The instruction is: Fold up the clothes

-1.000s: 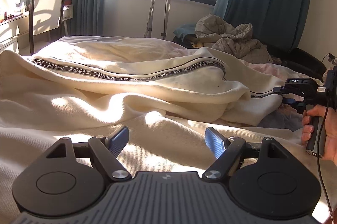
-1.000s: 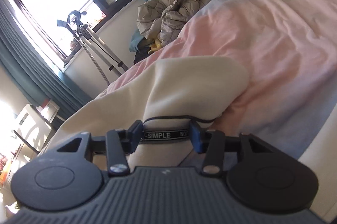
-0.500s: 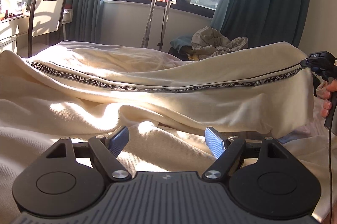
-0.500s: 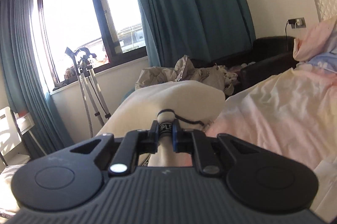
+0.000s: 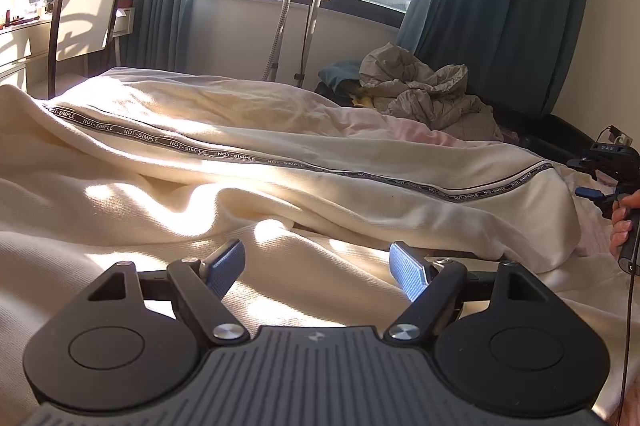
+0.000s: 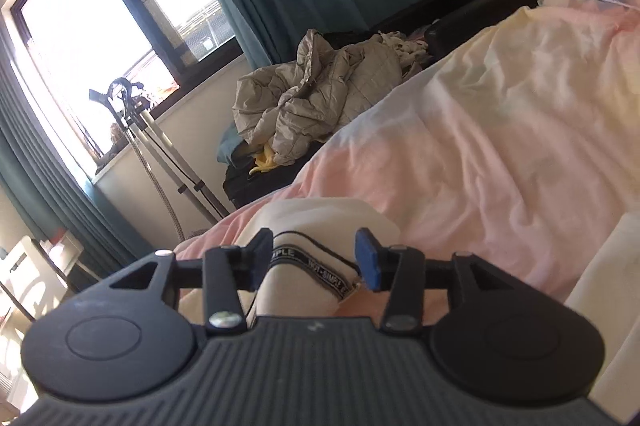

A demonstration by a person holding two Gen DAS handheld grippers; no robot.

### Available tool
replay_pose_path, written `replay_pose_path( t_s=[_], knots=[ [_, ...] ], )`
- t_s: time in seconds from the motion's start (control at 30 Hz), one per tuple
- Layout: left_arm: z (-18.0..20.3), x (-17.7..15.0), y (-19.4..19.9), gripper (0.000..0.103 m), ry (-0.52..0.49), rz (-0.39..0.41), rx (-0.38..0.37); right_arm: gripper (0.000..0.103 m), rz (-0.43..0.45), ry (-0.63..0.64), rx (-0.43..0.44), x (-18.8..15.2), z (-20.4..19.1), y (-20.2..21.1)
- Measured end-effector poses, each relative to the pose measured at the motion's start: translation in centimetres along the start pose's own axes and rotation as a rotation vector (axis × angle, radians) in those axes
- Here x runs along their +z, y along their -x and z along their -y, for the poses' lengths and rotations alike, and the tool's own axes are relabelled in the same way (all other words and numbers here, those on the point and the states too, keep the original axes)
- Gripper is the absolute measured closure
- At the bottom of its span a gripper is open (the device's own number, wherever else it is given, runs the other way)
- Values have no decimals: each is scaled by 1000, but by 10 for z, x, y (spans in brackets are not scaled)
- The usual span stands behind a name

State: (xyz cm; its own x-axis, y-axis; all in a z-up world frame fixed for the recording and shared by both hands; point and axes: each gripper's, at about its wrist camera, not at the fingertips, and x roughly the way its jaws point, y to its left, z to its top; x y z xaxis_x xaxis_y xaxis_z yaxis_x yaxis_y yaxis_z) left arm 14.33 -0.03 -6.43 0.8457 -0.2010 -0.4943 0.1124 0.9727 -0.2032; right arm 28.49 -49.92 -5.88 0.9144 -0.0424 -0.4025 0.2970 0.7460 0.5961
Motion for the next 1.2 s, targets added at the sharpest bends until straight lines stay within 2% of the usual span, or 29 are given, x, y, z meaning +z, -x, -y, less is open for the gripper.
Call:
replay_pose_path(
  t_s=[0.1, 0.2, 0.33, 0.47, 0.6, 0.67, 0.7, 0.73, 0.77, 0.8, 0.83, 0.93, 1.0, 1.07, 1.13, 1.2],
  knots=[
    [-2, -1, 4, 21, 24, -8, -24, 51, -82, -219, 0, 3, 40, 15],
    [-3, -2, 12, 21, 35, -5, -35, 51, -183, -341, -15, -13, 74, 26],
    [0, -3, 23, 21, 44, 12, -40, 50, -232, -539, 34, -37, 103, 25],
    [2, -2, 24, 21, 46, 21, -27, 49, -276, -593, 133, -47, 95, 7],
    [4, -6, 17, 21, 36, 11, -22, 47, -284, -636, 173, -55, 85, -17],
    [5, -8, 12, 21, 39, 3, -22, 47, -267, -688, 220, -57, 83, -29],
    [5, -8, 10, 21, 46, -2, -26, 50, -243, -712, 245, -57, 82, -33],
    [5, -8, 8, 21, 56, -7, -30, 69, -214, -718, 247, -55, 81, -33],
    [4, -8, 6, 21, 65, -10, -33, 80, -179, -717, 234, -53, 79, -31],
    [4, -8, 6, 21, 68, -6, -31, 93, -142, -711, 223, -48, 76, -27],
    [4, -7, 6, 21, 70, -3, -31, 100, -117, -684, 217, -43, 69, -23],
    [4, -7, 9, 21, 67, 2, -36, 100, 10, -460, 230, -12, 32, 1],
    [5, -7, 10, 21, 64, 5, -40, 99, 112, -271, 259, 11, 1, 25],
    [5, -7, 12, 21, 61, 9, -44, 100, 185, -71, 244, 25, -26, 48],
    [6, -7, 14, 21, 59, 12, -48, 99, 208, 52, 224, 25, -35, 67],
    [6, -7, 15, 21, 57, 15, -52, 99, 173, 72, 215, 21, -27, 75]
  ],
)
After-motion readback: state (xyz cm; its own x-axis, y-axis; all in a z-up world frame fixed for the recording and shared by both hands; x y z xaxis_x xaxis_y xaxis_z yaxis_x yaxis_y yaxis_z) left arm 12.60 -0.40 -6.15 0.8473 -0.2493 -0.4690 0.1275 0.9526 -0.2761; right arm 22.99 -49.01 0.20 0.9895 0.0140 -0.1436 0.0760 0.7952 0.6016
